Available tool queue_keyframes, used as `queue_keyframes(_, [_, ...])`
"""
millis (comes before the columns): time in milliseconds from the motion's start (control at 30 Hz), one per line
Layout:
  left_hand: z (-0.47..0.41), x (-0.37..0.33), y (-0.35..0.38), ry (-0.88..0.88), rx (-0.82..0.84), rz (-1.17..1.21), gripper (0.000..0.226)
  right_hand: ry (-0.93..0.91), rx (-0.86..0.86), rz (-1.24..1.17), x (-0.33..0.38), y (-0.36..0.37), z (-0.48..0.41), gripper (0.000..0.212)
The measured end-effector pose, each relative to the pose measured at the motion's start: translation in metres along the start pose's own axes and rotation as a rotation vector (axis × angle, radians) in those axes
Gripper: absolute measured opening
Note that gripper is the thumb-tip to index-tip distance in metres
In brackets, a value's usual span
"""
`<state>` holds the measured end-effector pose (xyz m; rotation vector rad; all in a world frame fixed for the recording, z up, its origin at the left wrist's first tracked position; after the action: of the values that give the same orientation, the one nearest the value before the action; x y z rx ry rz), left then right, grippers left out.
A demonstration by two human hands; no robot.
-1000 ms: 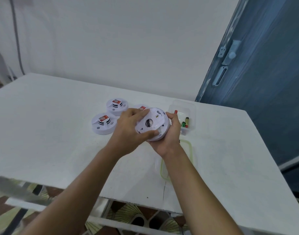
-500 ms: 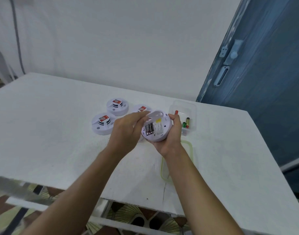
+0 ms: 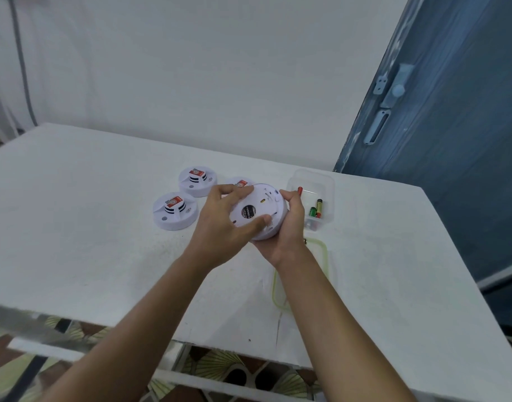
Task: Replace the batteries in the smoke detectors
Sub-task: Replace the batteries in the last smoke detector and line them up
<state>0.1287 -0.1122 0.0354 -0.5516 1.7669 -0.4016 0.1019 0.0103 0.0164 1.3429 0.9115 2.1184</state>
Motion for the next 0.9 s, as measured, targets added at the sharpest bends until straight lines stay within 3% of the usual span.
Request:
queue_keyframes(200, [-0.001,0.000,0.003,0.088,-0.114,-0.145,0.069,0.026,-0.001,0.038,0.001,0.003,0.001,0.048])
queue_keyframes(433, [0.004,-0.004,-0.002,0.124,-0.236,0.000,0.067,0.041,0.035,0.039,0.003,0.008,0.003,0.049])
queue_keyframes(900, [0.002,-0.003,-0.006,0.155,-0.180,-0.077,0.049,0.018,0.062,0.088,-0.003,0.010,-0.002,0.048])
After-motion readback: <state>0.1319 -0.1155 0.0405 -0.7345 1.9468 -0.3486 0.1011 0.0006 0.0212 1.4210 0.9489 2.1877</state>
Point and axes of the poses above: each hand's wrist, its own z-axis away from the middle knuckle, its own y-axis out of the palm, x = y × z, the point moved 2 cm from there along -z, towards the middle knuckle, and after that the axes turned 2 degrees about -z, right-handed, at the moved point
